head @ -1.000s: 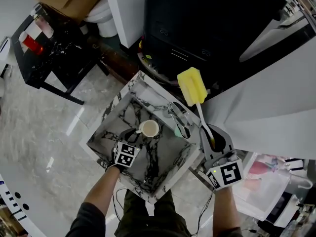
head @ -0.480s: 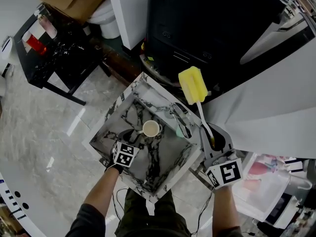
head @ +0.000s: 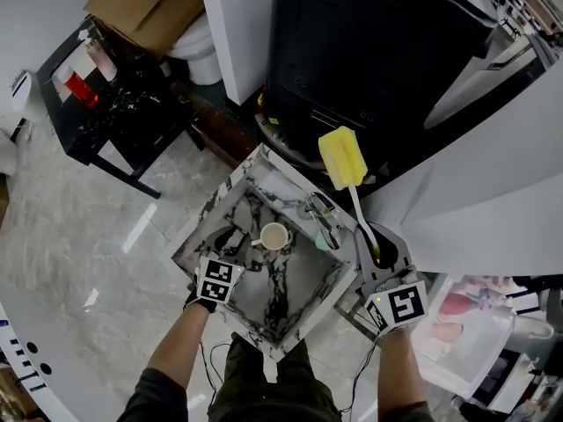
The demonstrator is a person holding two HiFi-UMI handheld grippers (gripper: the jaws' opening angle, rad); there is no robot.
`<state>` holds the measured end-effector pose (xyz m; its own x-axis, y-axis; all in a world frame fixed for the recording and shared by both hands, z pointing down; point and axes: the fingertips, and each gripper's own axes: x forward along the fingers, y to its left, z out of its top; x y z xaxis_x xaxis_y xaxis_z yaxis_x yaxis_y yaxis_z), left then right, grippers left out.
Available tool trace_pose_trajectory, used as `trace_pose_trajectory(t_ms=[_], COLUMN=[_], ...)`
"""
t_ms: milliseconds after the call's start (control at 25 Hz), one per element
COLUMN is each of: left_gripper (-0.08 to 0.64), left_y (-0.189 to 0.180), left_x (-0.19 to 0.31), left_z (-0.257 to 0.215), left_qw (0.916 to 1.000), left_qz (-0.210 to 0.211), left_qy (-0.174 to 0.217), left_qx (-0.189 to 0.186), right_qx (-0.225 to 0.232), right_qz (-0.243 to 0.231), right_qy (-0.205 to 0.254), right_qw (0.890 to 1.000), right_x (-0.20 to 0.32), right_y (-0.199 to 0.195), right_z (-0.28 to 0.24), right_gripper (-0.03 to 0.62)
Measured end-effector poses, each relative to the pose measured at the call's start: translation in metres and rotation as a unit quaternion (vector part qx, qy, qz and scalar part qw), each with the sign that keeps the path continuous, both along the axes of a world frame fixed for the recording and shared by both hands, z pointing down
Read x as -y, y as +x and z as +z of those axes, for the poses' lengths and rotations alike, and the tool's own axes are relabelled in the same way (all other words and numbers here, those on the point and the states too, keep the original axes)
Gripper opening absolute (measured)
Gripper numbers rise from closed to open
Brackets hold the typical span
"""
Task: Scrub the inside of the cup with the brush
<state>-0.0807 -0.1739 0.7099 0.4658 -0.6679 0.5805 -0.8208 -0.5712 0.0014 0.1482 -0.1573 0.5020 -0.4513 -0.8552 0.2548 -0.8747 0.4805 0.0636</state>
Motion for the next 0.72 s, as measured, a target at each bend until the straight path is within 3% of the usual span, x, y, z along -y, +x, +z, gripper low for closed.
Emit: trace_pose_trajectory(t_ms=[280,720], left_gripper=[0.133,0.118], left_y=[-0.009,-0.024], left_x=[0.012,0.014], left_z=[-0.088,-0.236], left_qw=[0.9962,0.9814], left_qz=[-0.006,0.0], left_qy=[0.076,0.181], left_qx=[-0.042,-0.063], right_qx=[0.001,0.004], right_qz=[0.005,0.021], right_qy=[0.018,0.046], right_qw=[1.0,0.999], right_x=[-0.004,-0.01], right_y=[0.0,0.001], right_z=[-0.036,-0.1], right_gripper=[0.034,0.034])
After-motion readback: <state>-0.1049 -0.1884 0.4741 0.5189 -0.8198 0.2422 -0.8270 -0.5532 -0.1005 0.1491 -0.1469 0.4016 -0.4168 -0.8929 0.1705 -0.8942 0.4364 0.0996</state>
